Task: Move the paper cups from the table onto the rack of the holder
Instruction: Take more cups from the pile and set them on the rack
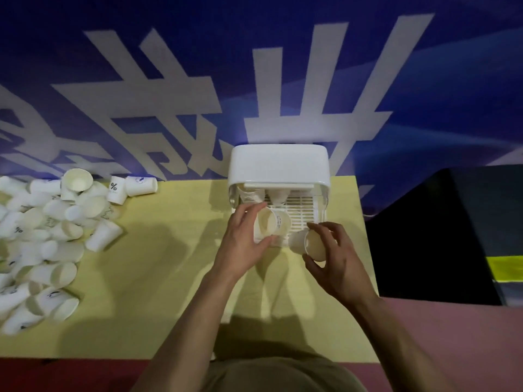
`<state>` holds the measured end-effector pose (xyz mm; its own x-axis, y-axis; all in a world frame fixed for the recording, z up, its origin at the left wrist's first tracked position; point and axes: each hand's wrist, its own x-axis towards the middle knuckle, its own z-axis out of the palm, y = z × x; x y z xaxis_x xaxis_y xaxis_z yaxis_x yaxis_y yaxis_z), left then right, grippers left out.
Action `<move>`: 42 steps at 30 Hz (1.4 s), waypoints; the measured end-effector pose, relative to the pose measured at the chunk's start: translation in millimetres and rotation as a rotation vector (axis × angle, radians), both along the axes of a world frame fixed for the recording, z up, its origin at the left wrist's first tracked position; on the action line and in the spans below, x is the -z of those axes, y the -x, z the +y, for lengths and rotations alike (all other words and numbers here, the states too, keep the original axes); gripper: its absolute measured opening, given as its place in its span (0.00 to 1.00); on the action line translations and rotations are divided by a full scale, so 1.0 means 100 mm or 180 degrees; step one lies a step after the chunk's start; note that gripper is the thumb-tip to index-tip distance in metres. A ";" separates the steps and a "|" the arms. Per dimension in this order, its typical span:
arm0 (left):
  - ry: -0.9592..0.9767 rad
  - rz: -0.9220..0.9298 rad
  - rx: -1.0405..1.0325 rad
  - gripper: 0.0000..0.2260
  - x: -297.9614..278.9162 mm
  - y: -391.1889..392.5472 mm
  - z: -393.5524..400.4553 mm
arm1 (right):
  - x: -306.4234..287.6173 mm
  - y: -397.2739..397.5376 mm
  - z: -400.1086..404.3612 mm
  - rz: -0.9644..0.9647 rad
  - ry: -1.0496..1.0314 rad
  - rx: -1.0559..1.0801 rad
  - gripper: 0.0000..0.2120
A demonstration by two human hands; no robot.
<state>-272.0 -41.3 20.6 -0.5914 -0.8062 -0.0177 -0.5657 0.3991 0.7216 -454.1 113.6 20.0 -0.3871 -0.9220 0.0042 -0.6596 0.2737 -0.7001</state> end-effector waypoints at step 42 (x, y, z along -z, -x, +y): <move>-0.0354 -0.0476 -0.0601 0.31 0.39 0.06 0.10 | 0.07 0.25 -0.77 0.0635 -0.0191 -0.0884 0.32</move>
<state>-277.5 -31.5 -18.8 -0.4148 -0.8902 -0.1882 -0.7263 0.1994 0.6578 -479.6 36.7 13.0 -0.1183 -0.9930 -0.0028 -0.8369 0.1012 -0.5379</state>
